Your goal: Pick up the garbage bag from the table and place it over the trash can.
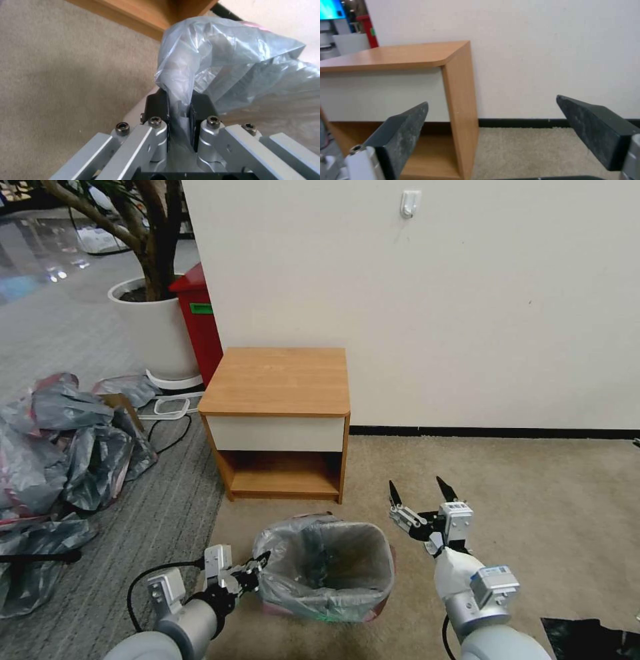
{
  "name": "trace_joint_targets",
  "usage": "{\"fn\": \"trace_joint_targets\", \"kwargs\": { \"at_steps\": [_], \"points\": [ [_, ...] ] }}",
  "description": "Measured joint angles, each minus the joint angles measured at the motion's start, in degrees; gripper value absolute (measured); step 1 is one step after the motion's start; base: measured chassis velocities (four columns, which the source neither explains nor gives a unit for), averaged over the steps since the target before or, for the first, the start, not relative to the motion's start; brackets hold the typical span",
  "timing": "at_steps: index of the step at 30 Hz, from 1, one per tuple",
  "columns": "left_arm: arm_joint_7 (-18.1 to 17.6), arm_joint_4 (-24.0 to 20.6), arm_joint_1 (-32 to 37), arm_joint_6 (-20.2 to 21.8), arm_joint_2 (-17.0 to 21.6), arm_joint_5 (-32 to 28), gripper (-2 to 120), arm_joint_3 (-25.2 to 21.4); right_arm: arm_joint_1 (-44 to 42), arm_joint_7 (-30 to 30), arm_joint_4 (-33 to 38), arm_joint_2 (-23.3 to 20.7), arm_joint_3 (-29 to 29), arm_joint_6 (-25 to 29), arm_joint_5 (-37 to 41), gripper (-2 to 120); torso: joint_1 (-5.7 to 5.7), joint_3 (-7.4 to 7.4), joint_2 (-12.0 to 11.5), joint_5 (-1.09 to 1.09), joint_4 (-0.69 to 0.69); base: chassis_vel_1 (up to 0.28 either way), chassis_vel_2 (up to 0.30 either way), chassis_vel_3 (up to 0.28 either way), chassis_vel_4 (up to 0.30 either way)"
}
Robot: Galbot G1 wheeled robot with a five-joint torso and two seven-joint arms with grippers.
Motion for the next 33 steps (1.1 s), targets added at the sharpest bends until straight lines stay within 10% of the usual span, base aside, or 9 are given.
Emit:
{"fn": "trace_joint_targets", "kwargs": {
  "at_steps": [15, 33],
  "points": [
    [-0.1, 2.1, -0.3, 3.0, -0.5, 3.0, 9, 0.3, -0.5, 1.0, -0.4, 0.7, -0.1, 0.5, 0.4, 100, 0.0, 0.0, 0.0, 0.0, 0.0, 0.0, 0.0, 0.0, 0.0],
    [-0.1, 0.7, 1.1, 3.0, -0.6, 6.8, 72, -0.7, -1.2, 1.6, 0.0, 1.2, -0.9, 0.1, 0.7, 100, 0.0, 0.0, 0.0, 0.0, -0.01, 0.0, 0.0, 0.0, 0.0]
  ]
}}
